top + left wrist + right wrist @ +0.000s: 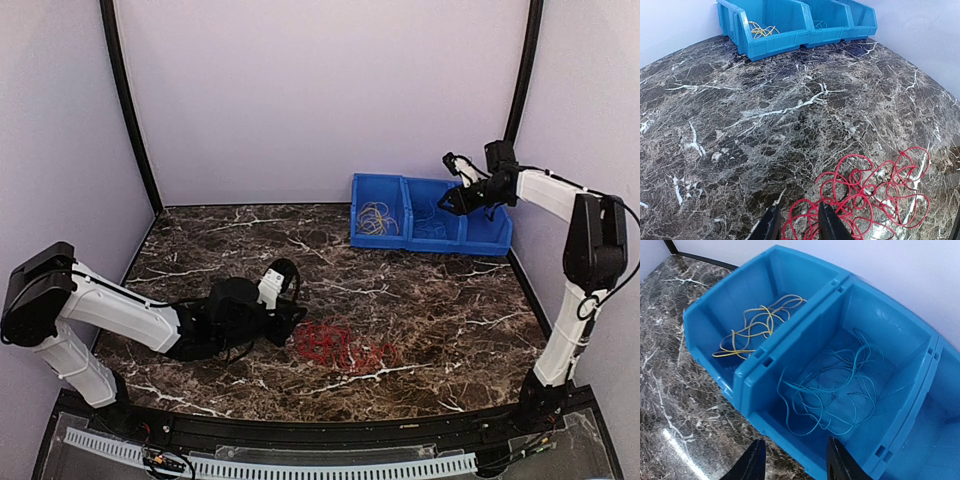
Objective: Untangle the cables
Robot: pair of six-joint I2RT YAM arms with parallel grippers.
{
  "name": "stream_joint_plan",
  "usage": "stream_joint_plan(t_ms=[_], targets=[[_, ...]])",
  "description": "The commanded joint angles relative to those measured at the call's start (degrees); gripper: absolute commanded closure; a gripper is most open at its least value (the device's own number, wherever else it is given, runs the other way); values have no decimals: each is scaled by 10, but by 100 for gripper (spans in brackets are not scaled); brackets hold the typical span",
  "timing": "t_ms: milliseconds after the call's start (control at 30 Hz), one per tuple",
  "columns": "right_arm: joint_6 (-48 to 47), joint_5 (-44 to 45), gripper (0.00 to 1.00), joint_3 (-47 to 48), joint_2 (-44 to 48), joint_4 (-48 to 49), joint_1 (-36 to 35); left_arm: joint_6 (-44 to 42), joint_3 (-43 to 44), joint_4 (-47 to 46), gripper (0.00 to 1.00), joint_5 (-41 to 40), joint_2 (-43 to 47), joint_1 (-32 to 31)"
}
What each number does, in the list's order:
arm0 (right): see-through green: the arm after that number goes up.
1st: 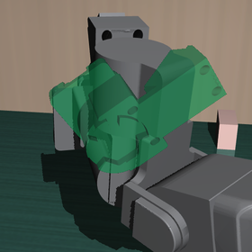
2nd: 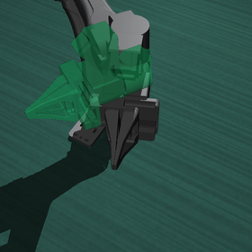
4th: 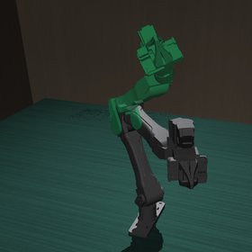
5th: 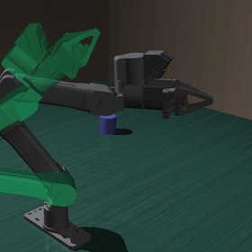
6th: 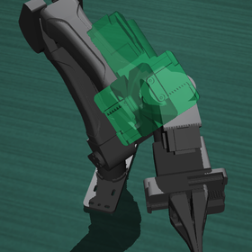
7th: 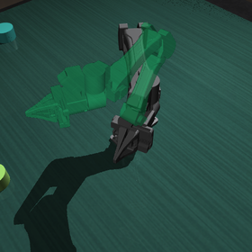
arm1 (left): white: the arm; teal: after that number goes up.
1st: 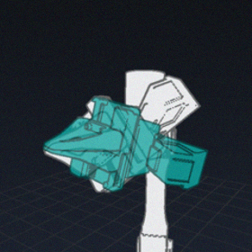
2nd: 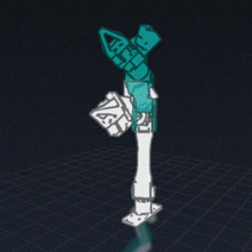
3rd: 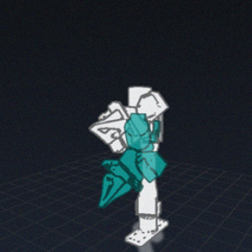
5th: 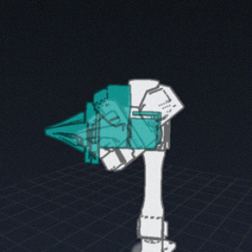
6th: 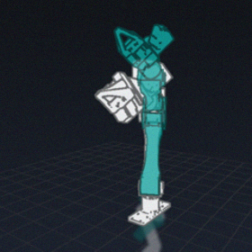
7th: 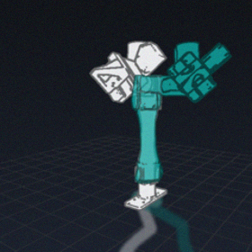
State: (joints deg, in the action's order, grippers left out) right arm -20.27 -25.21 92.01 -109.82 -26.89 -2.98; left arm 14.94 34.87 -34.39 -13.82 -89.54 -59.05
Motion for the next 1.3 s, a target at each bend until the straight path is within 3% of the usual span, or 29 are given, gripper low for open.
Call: stream_joint_plan(t_ms=[0,267,400,533,600,667,833,1267], targets=[[-6,-46,57,-66,98,35,-10,11,-1,18,71,-16,30,-2],[-74,-161,57,-179,174,8,-94,7,6,43,68,-15,62,-2],[-118,-164,56,-215,179,-20,-176,1,1,64,66,-13,81,-1],[-131,-174,53,-240,162,-30,-245,9,-10,72,58,7,92,-2],[-130,-179,52,-239,144,-39,-274,23,-15,73,44,21,91,-2],[-131,-180,51,-232,124,-49,-299,33,-21,71,37,45,87,-1],[-109,-175,50,-207,85,-46,-340,68,-23,88,37,86,93,-1],[-70,-200,48,-99,-56,-97,-366,74,-44,104,39,37,131,-2]])
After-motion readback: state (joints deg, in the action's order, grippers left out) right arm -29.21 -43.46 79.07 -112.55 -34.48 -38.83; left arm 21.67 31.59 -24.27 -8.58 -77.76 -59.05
